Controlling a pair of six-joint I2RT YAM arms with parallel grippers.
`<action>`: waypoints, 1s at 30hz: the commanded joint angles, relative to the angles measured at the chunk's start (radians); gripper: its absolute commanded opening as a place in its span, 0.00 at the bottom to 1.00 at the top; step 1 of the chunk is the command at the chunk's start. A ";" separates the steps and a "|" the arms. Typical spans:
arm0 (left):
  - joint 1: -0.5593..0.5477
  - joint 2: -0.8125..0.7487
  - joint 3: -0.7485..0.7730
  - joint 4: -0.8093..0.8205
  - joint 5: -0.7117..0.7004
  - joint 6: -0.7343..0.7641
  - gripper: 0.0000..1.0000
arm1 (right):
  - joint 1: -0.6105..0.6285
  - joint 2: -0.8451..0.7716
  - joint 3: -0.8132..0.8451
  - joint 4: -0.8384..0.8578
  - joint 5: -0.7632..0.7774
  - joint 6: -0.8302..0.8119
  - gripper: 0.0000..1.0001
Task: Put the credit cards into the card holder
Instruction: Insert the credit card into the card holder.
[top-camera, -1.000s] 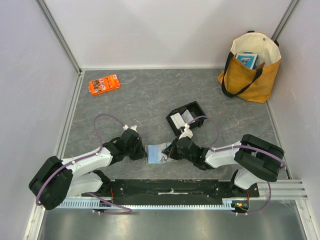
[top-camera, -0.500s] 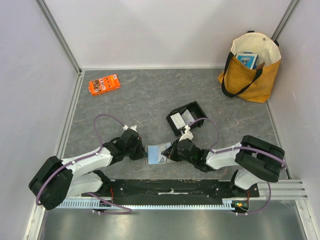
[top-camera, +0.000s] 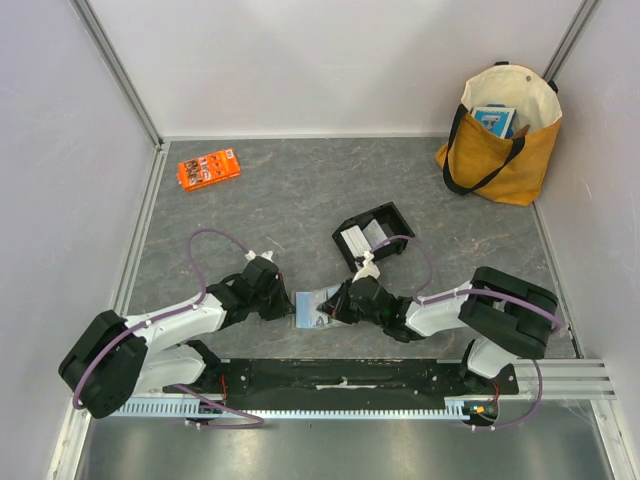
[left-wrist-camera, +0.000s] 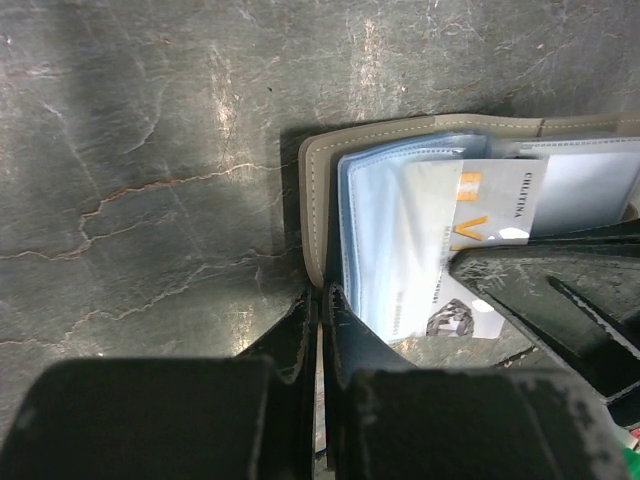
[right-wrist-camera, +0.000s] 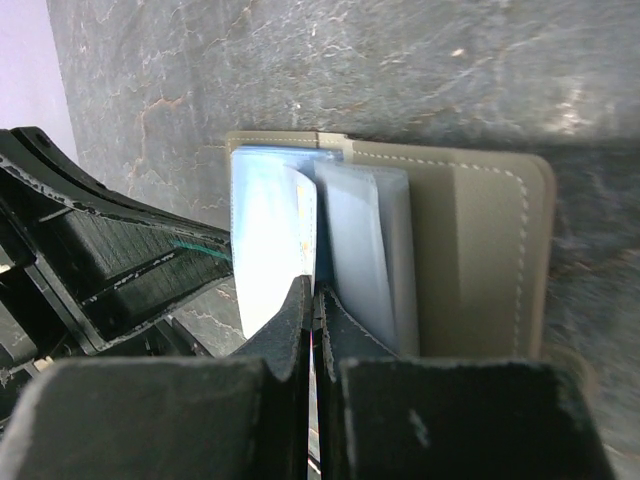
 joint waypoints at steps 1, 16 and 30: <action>-0.003 0.016 -0.007 -0.012 -0.040 -0.011 0.02 | 0.019 0.090 0.024 -0.074 -0.129 -0.033 0.00; -0.003 -0.027 -0.019 -0.033 -0.040 -0.007 0.02 | 0.010 -0.068 0.065 -0.290 0.033 -0.134 0.34; -0.003 -0.035 -0.015 -0.030 -0.021 0.002 0.02 | 0.022 -0.017 0.208 -0.406 0.003 -0.227 0.48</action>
